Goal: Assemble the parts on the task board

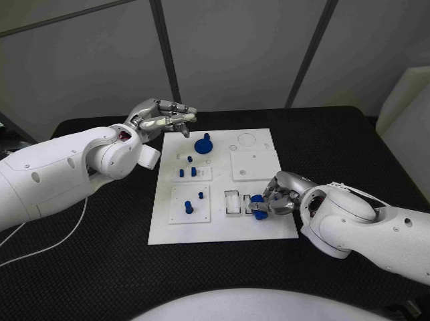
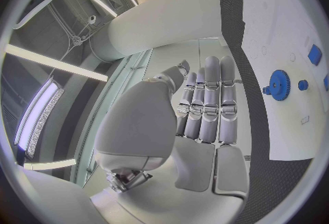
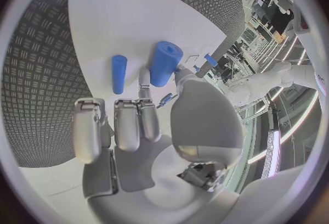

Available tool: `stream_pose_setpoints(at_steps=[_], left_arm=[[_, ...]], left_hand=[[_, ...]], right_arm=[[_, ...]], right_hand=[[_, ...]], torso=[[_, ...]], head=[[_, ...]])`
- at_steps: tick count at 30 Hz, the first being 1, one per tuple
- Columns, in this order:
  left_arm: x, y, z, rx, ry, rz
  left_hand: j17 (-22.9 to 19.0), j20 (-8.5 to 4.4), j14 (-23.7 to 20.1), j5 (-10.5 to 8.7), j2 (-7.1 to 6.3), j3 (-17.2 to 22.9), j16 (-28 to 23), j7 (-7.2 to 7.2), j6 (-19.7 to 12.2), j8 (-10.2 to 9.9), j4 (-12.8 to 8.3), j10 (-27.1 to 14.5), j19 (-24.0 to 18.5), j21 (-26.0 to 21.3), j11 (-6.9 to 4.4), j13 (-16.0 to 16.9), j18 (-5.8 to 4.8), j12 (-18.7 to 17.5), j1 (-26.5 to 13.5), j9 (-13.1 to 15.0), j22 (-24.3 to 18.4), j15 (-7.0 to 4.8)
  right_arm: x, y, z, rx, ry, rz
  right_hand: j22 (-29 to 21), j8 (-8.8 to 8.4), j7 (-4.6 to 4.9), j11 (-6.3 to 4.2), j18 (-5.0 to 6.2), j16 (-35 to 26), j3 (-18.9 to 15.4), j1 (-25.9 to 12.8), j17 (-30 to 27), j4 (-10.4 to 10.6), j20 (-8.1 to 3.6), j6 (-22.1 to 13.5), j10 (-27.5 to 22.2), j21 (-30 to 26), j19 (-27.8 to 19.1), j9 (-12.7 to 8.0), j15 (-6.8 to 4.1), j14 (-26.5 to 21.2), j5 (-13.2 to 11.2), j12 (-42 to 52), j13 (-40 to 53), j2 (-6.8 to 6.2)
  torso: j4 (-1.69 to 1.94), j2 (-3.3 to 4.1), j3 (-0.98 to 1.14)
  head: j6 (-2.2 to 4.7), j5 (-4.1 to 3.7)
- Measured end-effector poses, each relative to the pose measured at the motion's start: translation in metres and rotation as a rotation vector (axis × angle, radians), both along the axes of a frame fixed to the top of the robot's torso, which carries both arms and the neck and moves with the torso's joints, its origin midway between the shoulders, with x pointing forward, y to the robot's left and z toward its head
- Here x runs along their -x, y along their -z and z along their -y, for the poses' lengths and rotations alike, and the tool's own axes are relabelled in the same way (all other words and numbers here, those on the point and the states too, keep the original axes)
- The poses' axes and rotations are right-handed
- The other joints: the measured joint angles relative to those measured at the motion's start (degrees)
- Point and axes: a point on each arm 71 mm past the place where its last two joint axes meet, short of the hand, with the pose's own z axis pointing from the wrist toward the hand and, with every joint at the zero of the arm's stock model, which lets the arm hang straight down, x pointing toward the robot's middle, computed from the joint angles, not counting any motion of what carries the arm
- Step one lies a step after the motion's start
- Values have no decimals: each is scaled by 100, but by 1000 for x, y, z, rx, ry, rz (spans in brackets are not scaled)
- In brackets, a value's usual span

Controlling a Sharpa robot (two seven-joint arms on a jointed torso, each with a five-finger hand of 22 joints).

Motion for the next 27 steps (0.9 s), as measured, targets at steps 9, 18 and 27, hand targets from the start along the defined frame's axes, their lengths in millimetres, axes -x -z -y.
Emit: stream_pose_setpoints(at_steps=[9, 18, 27], left_arm=[[0, 0, 0, 0, 1, -1], [0, 0, 0, 0, 4, -2], [0, 0, 0, 0, 5, -3]], left_hand=[[0, 0, 0, 0, 0, 0, 0, 0, 0, 0, 0, 0, 0, 0, 0, 3, -1, 0, 0, 3, 0, 0], [0, 0, 0, 0, 0, 0, 0, 0, 0, 0, 0, 0, 0, 0, 0, 2, 0, 0, 0, 2, 0, 0], [0, 0, 0, 0, 0, -16, 1, 0, 0, 0, -16, 0, 0, 1, 0, 2, 0, 0, 0, 1, 1, 0]], right_arm=[[14, -4, 5, -54, 18, 9], [18, -19, 1, -157, 40, 44], [16, -27, -6, -226, 51, 73]], right_hand=[[0, -49, -33, -22, 0, 21, 63, 161, 0, -12, 0, -1, -22, 0, 0, 186, 0, 0, 867, 0, 0, 17], [0, -57, -30, -21, 0, 21, 79, 116, -1, 4, 0, 30, -22, 0, 0, 242, 0, 0, 926, 0, 0, 60], [-1, -56, -31, -21, 0, 21, 95, 115, -1, 20, 0, 31, -21, 0, 0, 253, 0, 0, 928, 0, 0, 59]], torso=[[0, -1, 1], [5, -1, -2], [7, 3, -4]], head=[[20, 1], [46, -14], [48, 16]])
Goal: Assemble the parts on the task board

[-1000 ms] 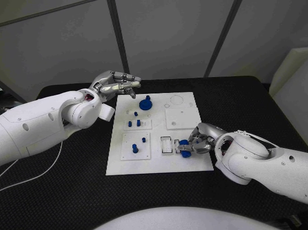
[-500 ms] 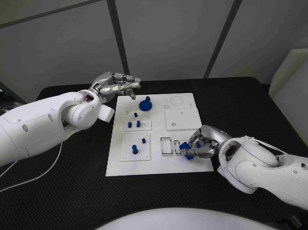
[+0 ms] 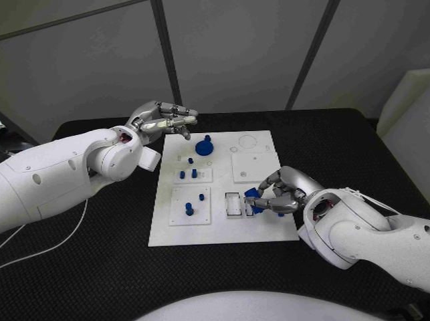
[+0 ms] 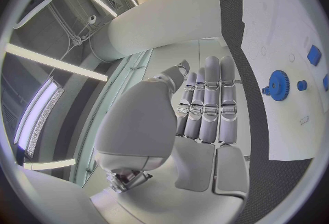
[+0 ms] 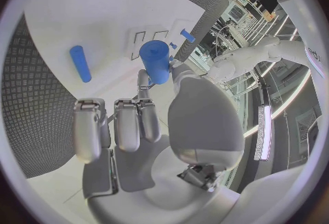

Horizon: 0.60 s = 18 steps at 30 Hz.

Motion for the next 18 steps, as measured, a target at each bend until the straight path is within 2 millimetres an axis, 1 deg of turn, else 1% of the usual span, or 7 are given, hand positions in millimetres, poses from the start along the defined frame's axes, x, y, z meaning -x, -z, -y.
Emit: stream_pose_setpoints(at_steps=[4, 5, 7, 9, 11, 15, 18], left_arm=[[0, 0, 0, 0, 1, 0], [0, 0, 1, 1, 2, 0], [0, 0, 2, 1, 4, 0], [0, 0, 2, 2, 5, 0], [0, 0, 2, 2, 6, -1], [0, 0, 3, 3, 7, -1], [0, 0, 4, 3, 9, -1]], left_hand=[[0, 0, 0, 0, 0, 0, 0, 0, 0, 0, 0, 0, 0, 0, 0, 0, 0, 0, 0, 0, 0, 0], [0, 0, 0, 0, 0, 0, 0, 0, 0, 0, 0, 0, 0, 0, 0, 0, 0, 0, 0, 0, 0, 0], [0, 0, 0, 0, 0, 0, 0, 0, 0, 0, 0, 0, 0, 0, 0, 0, 0, 0, 0, 0, 0, 0], [0, 0, 0, 0, 0, 0, 0, 0, 0, 0, 0, 0, 0, 0, 0, -1, 0, 0, 0, 0, 0, 0], [0, 0, 0, 0, 0, 0, 0, 0, 0, 0, 0, 0, 0, 0, 0, -1, 0, 0, 0, 0, 0, 0], [0, 0, 0, 0, 0, 0, 0, 0, 0, 0, 0, 0, 0, 0, 0, -1, 0, 0, 0, -1, 0, 0], [0, 0, 0, 0, 0, 0, 0, 0, 0, 0, 0, 0, 0, 0, 0, -1, 0, 0, 0, -1, 1, 0]], right_arm=[[-5, 2, -6, -10, -1, -1], [-7, 3, -8, -11, -2, -4], [-10, 6, -11, -9, -3, -10], [-13, 8, -16, -6, -10, -20], [-16, 11, -21, 1, -19, -34], [-20, 16, -31, 17, -40, -63], [-22, 19, -34, 30, -45, -80]], right_hand=[[0, -1, 2, 0, 0, 0, -20, -4, 0, 21, 0, 2, 0, 0, 0, 7, 0, 0, 0, 0, 0, 0], [0, -1, 18, 0, -1, 0, -26, -38, 0, 27, -5, 20, 0, 0, -6, 31, 0, 0, 0, 0, 0, -1], [0, -1, -19, -12, -1, 0, -35, -81, 0, 36, -20, 57, 12, 0, -20, 39, 0, 0, 0, 0, 0, -2], [0, -1, -23, -21, -1, 0, -46, -106, 0, 46, -19, 61, 22, 0, -20, 40, 0, 0, 0, 0, 0, 23], [0, -2, -16, -21, 0, 0, -46, -149, 0, 47, -19, 92, 22, 0, -20, 57, 0, 0, -5, 0, 0, 9], [0, -2, -41, -42, -1, 0, -51, -222, 0, 51, -19, 128, 0, 0, -20, 87, -6, -6, -42, 0, 0, 21], [0, -2, -39, -42, -1, 0, -65, -245, 0, 65, -41, 154, 0, 0, 1, 120, -21, -21, -48, 0, 0, 44]], torso=[[0, 0, -3], [0, 0, -3], [3, 3, -5], [7, 3, -7], [8, 3, -7], [8, 7, -4], [8, 7, -3]], head=[[8, 7], [8, 7], [12, 8], [12, 8], [12, 14], [5, 37], [-4, 49]])
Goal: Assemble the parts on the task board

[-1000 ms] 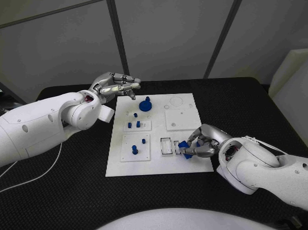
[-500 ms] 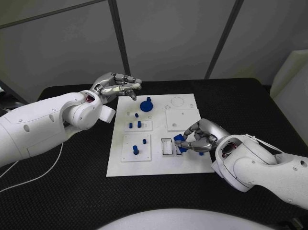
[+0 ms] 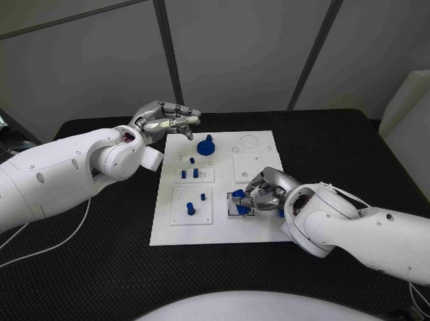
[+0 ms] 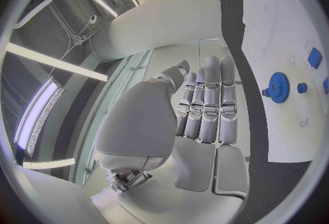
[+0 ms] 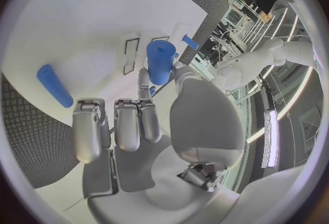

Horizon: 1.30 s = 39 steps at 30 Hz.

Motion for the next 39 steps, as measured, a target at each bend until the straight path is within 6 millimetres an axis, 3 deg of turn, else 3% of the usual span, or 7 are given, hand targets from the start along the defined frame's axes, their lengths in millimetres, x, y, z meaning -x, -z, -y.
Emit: stream_pose_setpoints(at_steps=[9, 13, 18, 27, 30, 33, 39], left_arm=[[0, 0, 1, 1, 1, 0], [0, 0, 1, 1, 2, 0], [0, 0, 1, 0, 1, 0], [0, 0, 1, 1, 2, -1], [0, 0, 1, 0, 2, -1], [0, 0, 0, 0, 1, -1], [0, 0, 0, 0, 1, -1]], left_hand=[[0, 0, 0, 0, 0, 0, 0, 0, 0, 0, 0, 0, 0, 0, 0, 0, 1, 0, 0, 0, 0, 0], [0, 0, 0, 0, 0, 0, 0, 0, 0, 0, 0, 0, 0, 0, 0, 5, 0, 0, 0, 0, 0, 0], [0, 0, 0, 0, 0, 0, 0, 0, 0, 0, 0, 0, 0, 0, 0, 4, 0, 0, 0, -1, 0, 0], [0, 0, 0, 0, 0, 0, 0, 0, 0, 0, 0, 0, 0, 0, 0, 4, 0, 0, 0, -1, 1, 0], [0, 0, 0, 0, 0, 0, 0, 0, 0, 0, 0, 0, 0, 0, 0, 4, 0, 0, 0, -1, 1, 0], [0, 0, 0, 0, 0, 0, 0, 0, 0, 0, 0, 0, 0, 0, 0, 3, 0, 0, 0, -1, 1, 0], [0, 0, 0, 0, 0, 0, 0, 0, 0, 0, 0, 0, 0, 0, 0, 3, 0, 0, 0, -1, -4, 0]], right_arm=[[-4, 3, -9, 16, -3, -12], [-6, 4, -9, 22, 3, -7], [-7, 4, -8, 29, 9, 2], [-6, 3, -9, 30, 4, 16], [-5, 1, -6, 31, 4, 27], [-4, -1, -2, 35, 2, 38], [0, -4, 6, 41, -9, 58]], right_hand=[[0, -2, -45, -26, 0, 0, -13, -154, 4, 12, 0, 127, 16, 0, 0, 52, -20, 21, -81, 0, 0, -29], [0, 9, -103, -42, 0, 0, -242, -558, 4, 44, -45, 213, 0, 0, -2, 163, -62, 20, -1115, -18, 0, -78], [0, -64, -93, -41, 1, 0, -885, -840, 4, 62, -45, 202, 0, 0, -2, 234, -61, 20, -1512, -23, 0, -160], [0, -103, -93, -41, 0, -24, -1320, -924, 3, 66, -44, 202, 0, 0, -3, 325, -61, 20, -1516, -50, 0, -172], [0, -103, -87, -41, 0, -24, -1305, -783, 3, 54, -44, 209, 0, 0, -3, 367, -61, 20, -1448, -50, 0, -33], [0, -134, -74, -62, 1, -23, -1169, -376, 3, 29, -44, 229, 21, 0, -3, 422, -61, 20, -1142, -50, 0, 62], [0, -161, -72, -82, 0, -23, -979, 336, 3, -277, -44, 268, 0, 0, -3, 504, -61, 20, -955, -50, 0, 270]], torso=[[-10, 0, 5], [-10, -1, 7], [-15, -3, 7], [-19, -3, 9], [-19, -3, 10], [-21, -3, 13], [-25, -6, 13]], head=[[-4, 21], [-2, 23], [-1, 31], [-12, 34], [-12, 34], [-15, 35], [-20, 38]])
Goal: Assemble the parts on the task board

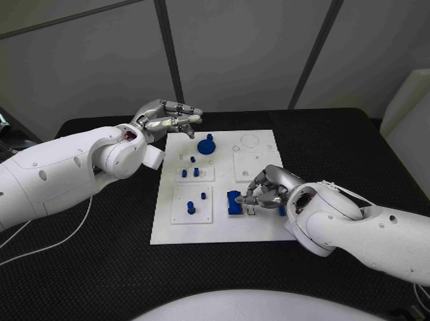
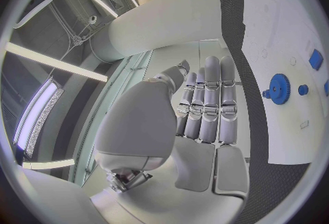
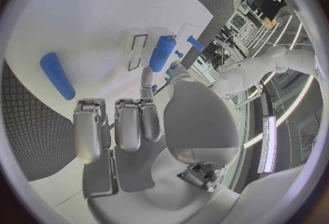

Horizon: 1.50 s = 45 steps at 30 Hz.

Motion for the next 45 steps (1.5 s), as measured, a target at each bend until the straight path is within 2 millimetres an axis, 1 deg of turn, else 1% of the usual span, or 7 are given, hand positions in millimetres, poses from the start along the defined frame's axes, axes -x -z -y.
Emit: stream_pose_setpoints(at_steps=[8, 12, 17, 23, 28, 38, 45], left_arm=[[0, 0, -2, -2, -3, -1], [1, 0, -4, -3, -6, -1], [1, 1, -5, -4, -7, -2], [1, 1, -4, -4, -5, -3], [2, 2, -4, -4, -3, -4], [2, 3, -5, -5, -4, -6], [2, 3, -5, -5, -5, -6]], left_hand=[[0, 0, 0, 0, 0, 0, 0, 0, 0, 0, 0, 0, 0, 0, 0, 0, 0, 0, 0, 0, 0, 0], [0, 0, 0, 0, 0, 0, 0, 0, 0, 0, 0, 0, 0, 0, 0, 7, 0, 0, 0, 7, -5, 0], [0, 0, 0, 0, 0, 0, 0, 0, 0, 0, 0, 0, 0, 0, 0, 7, 0, 0, 0, 7, -5, 0], [0, 0, 0, 0, 0, 0, 0, 0, 0, 0, 0, 0, 0, 0, 0, 6, 0, 0, 0, 6, -5, 0], [0, 0, 0, 0, 0, 0, 0, 0, 0, 0, 0, 0, 0, 0, 0, 6, 0, 0, 0, 6, -5, 0], [0, 0, 0, 0, 0, 0, 0, 0, 0, 0, 0, 0, 0, 0, 0, 5, 0, 0, 0, 5, -4, 0], [0, 0, 0, 0, 0, 0, 0, 0, 0, 0, 0, 0, 0, 0, 0, 5, 0, 0, 0, 5, -4, 0]], right_arm=[[6, -8, 34, 12, 26, 44], [8, -11, 57, 21, 49, 66], [11, -14, 77, 32, 60, 80], [10, -12, 85, 52, 66, 79], [9, -9, 87, 88, 60, 73], [12, 2, 86, 198, 37, 36], [13, 6, 84, 249, 29, 25]], right_hand=[[0, -210, 49, 0, 0, 0, -16, 124, -1, -102, 0, -49, 0, 0, 0, -43, 0, 0, 383, -24, 0, 124], [0, -407, 124, 39, 0, -33, -23, 190, -1, -202, 0, -200, 10, -84, 0, -343, 0, 0, 456, -106, 0, 225], [0, -410, 160, 86, 0, -33, -65, 220, -1, -315, 0, -292, 21, -89, 0, -880, 44, 0, 456, -134, 0, 359], [0, -410, 138, 86, 0, -32, -98, 233, -1, -390, 22, -185, 21, -89, -22, -1112, 44, 0, 490, -134, 0, 372], [0, -410, 117, 85, 1, -32, -179, 198, -1, -407, 22, -26, 20, -89, -22, -1164, 43, 0, 490, -134, 0, 399], [0, -389, 97, 85, 1, -63, -327, -50, -2, -272, 23, 37, 20, -88, -22, -1163, 43, 0, 490, -180, 0, 210], [0, -389, 97, 85, 0, -63, -356, -86, -2, -208, 22, 37, 20, -88, -22, -1159, 43, 0, 510, -180, 0, 174]], torso=[[0, -3, 4], [-1, -3, 2], [-4, -3, -3], [-4, 3, -2], [-4, 5, 3], [10, 0, -4], [10, 0, -6]], head=[[10, 1], [20, 3], [39, -54], [47, -119], [29, -121], [1, -127], [-5, -119]])
